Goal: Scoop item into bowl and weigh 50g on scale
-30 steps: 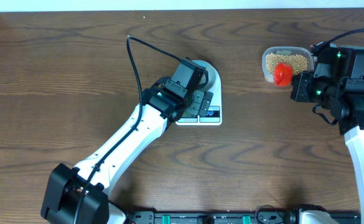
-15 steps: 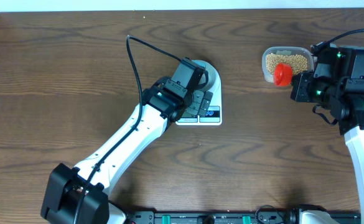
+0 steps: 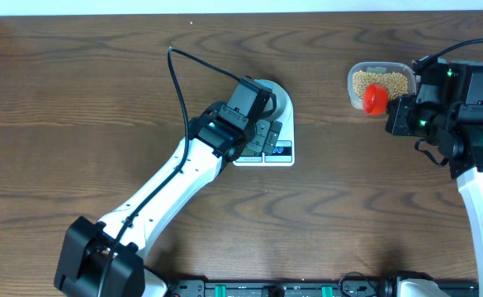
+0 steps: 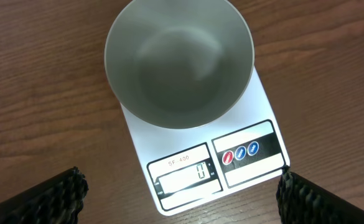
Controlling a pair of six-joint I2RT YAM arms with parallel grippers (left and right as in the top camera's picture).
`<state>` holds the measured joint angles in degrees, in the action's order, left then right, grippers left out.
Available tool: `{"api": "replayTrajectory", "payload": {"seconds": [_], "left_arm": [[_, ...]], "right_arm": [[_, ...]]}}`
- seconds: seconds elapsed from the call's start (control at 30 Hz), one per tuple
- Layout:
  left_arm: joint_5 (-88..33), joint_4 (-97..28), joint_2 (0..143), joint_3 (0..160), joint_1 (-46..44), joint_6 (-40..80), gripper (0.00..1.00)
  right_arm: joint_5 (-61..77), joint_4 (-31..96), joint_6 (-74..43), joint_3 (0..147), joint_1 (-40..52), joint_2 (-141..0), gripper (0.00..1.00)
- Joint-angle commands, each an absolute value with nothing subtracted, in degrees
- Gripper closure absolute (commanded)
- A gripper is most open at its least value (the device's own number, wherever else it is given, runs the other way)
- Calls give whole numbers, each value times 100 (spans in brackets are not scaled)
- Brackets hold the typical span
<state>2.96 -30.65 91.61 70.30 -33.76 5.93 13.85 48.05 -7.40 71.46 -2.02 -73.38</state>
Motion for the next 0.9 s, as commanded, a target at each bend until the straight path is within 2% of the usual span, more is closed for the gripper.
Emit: {"api": "replayTrajectory", "payload": {"seconds": [0.0, 0.63, 0.87], "left_arm": [[370, -3083, 9120, 7037, -3350, 558, 1], [370, -3083, 9120, 7037, -3350, 558, 0], [370, -3083, 9120, 7037, -3350, 558, 0]], "right_arm": [[1363, 4821, -764, 7210, -215, -7341, 99], [1562, 4501, -768, 7210, -215, -7620, 99], [1396, 3828, -764, 7210, -268, -8197, 99]]}}
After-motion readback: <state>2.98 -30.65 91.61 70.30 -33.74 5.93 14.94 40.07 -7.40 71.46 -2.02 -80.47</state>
